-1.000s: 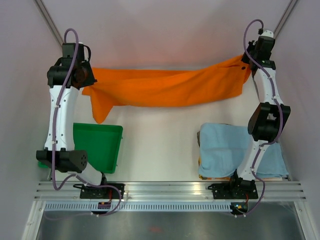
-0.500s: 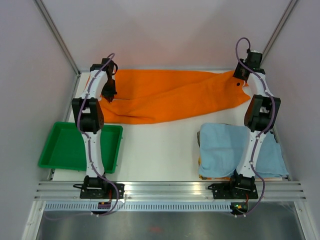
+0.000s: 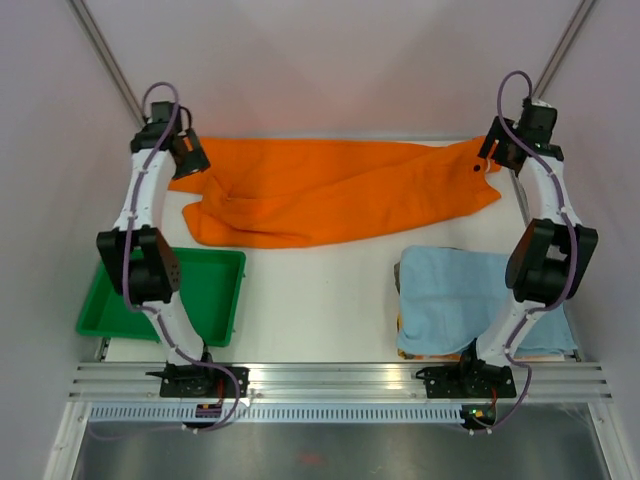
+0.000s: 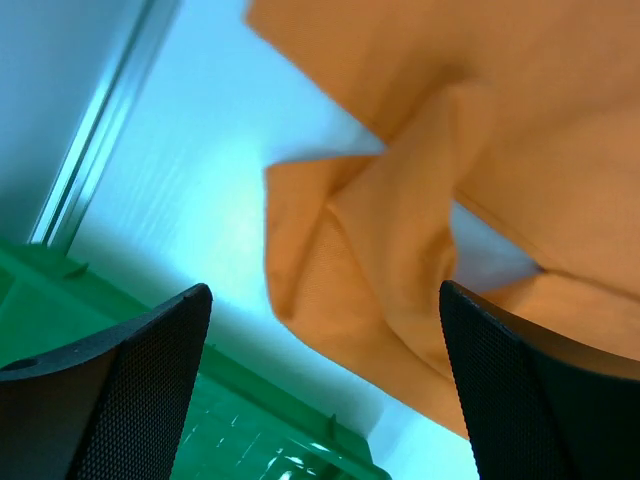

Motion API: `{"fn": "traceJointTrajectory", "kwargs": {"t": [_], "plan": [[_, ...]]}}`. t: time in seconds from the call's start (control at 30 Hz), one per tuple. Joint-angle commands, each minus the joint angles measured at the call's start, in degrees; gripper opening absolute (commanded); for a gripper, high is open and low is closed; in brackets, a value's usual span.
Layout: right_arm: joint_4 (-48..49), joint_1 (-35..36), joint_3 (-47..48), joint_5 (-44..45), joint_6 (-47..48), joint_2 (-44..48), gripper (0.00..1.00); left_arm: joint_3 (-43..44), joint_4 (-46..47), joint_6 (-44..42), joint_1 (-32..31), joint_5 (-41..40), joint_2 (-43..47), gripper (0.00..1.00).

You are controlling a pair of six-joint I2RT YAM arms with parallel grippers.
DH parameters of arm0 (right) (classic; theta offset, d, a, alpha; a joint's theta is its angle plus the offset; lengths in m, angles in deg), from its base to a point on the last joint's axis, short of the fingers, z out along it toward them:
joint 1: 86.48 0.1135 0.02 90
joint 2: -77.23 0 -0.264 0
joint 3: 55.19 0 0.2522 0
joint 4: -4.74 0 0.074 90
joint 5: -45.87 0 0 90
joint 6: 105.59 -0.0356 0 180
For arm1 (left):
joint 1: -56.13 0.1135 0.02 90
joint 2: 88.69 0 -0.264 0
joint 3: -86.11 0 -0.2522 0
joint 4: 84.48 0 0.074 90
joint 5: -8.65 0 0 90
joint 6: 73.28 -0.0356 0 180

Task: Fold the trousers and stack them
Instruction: Flatten the trousers out

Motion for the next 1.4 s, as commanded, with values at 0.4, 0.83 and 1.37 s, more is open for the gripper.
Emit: {"fn": "traceJointTrajectory", "kwargs": {"t": [0.4,0.83,1.37], "plan": [[15.69,-7.27,-25.85,1.49,-13.87,0.99,0.75,-28.41,16.74,11.25,15.38,10.67,13.57,0.97],[32.59,-7.35,-28.58,0.35,-22.67,-5.34,0.65,-34.57,20.96,12.83,16.26,12.78,14.01,0.95],[23.92,-7.35,-37.26,3.42,-17.66,14.03,0.0,-35.8,20.78,11.07,16.17,11.38,14.1,0.95]]}}
